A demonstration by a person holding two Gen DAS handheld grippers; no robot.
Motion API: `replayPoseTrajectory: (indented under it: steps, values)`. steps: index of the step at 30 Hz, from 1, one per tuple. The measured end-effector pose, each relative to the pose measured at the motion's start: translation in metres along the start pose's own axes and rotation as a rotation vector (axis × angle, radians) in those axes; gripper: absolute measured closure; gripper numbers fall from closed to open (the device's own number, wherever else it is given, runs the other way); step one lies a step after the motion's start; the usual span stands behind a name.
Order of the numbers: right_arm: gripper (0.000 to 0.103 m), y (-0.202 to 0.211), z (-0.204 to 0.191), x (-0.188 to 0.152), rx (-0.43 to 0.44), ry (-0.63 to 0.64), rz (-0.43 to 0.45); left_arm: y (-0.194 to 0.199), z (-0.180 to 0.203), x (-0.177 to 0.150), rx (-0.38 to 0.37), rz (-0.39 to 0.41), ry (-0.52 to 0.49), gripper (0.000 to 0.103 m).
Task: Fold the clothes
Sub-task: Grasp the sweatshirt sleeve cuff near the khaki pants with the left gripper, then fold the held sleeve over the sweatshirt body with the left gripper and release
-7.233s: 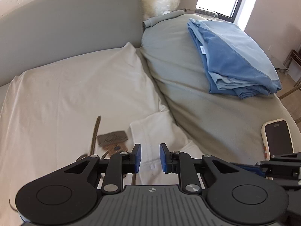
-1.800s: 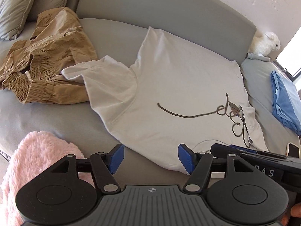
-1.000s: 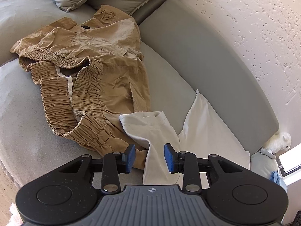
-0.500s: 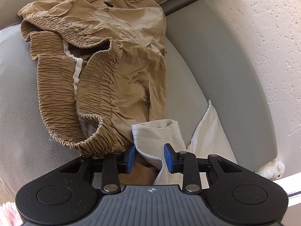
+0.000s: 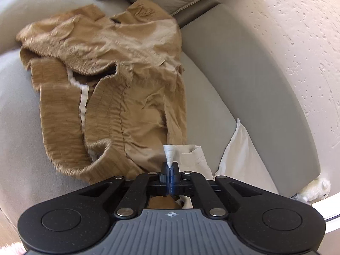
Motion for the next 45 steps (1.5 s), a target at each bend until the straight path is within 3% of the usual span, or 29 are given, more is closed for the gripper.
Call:
replayPoseTrajectory:
  steps: [7,11,16,19,23,24,25,26,28,31,34,37,38,40,42,45]
  values:
    - [0.057,0.010,0.019,-0.002,0.011,-0.067,0.012,0.021,0.080,0.003,0.045,0.141,-0.528,0.103]
    - [0.057,0.020,0.034,-0.003,0.016,-0.108,0.027,0.022,0.132,-0.024,0.023,0.177,-0.839,0.103]
    - [0.057,0.034,0.062,0.001,0.026,-0.196,0.056,0.021,0.180,-0.084,-0.069,0.138,-1.179,0.103]
    - [0.057,0.042,0.083,0.004,0.024,-0.257,0.078,0.012,0.190,-0.124,-0.107,0.042,-1.321,0.103]
    - [0.057,0.047,0.099,0.005,0.021,-0.304,0.088,0.001,0.179,-0.151,-0.123,-0.106,-1.334,0.099]
    - [0.057,0.047,0.101,0.005,0.022,-0.306,0.086,0.000,0.176,-0.153,-0.116,-0.132,-1.326,0.090]
    - [0.057,0.047,0.103,0.004,0.022,-0.307,0.084,0.002,0.172,-0.152,-0.111,-0.150,-1.304,0.087]
    - [0.057,0.047,0.104,0.004,0.023,-0.308,0.083,0.008,0.170,-0.150,-0.121,-0.162,-1.266,0.085]
    - [0.057,0.046,0.106,0.003,0.025,-0.306,0.075,0.020,0.164,-0.140,-0.139,-0.168,-1.173,0.063]
    - [0.057,0.041,0.102,0.002,0.032,-0.293,0.063,0.038,0.141,-0.115,-0.135,-0.162,-0.992,0.060]
    - [0.057,0.037,0.094,0.003,0.039,-0.270,0.057,0.043,0.105,-0.086,-0.058,-0.135,-0.785,0.064]
    - [0.059,0.031,0.074,0.010,0.054,-0.202,0.060,0.039,0.089,-0.066,-0.045,-0.087,-0.640,0.075]
    - [0.062,0.028,0.066,0.014,0.052,-0.165,0.067,0.035,0.088,-0.063,-0.049,-0.079,-0.626,0.078]
    - [0.091,0.024,0.052,0.020,0.046,-0.102,0.083,0.024,0.092,-0.060,-0.052,-0.073,-0.638,0.088]
    - [0.093,0.013,0.032,0.031,0.027,0.009,0.108,0.012,0.098,-0.063,-0.056,-0.078,-0.677,0.098]
    - [0.093,-0.005,0.016,0.046,0.011,0.084,0.120,-0.008,0.097,-0.076,-0.029,-0.158,-0.714,0.100]
Point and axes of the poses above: each gripper's, at about its wrist camera, not at the fingertips, and y roughly against the way its jaws point, z to its right, x to its top, the point moved 9 cm from there along -y, roughly the way its jaws point, and after that the axes turned 12 degrees about -y, right-handed, at the moved point
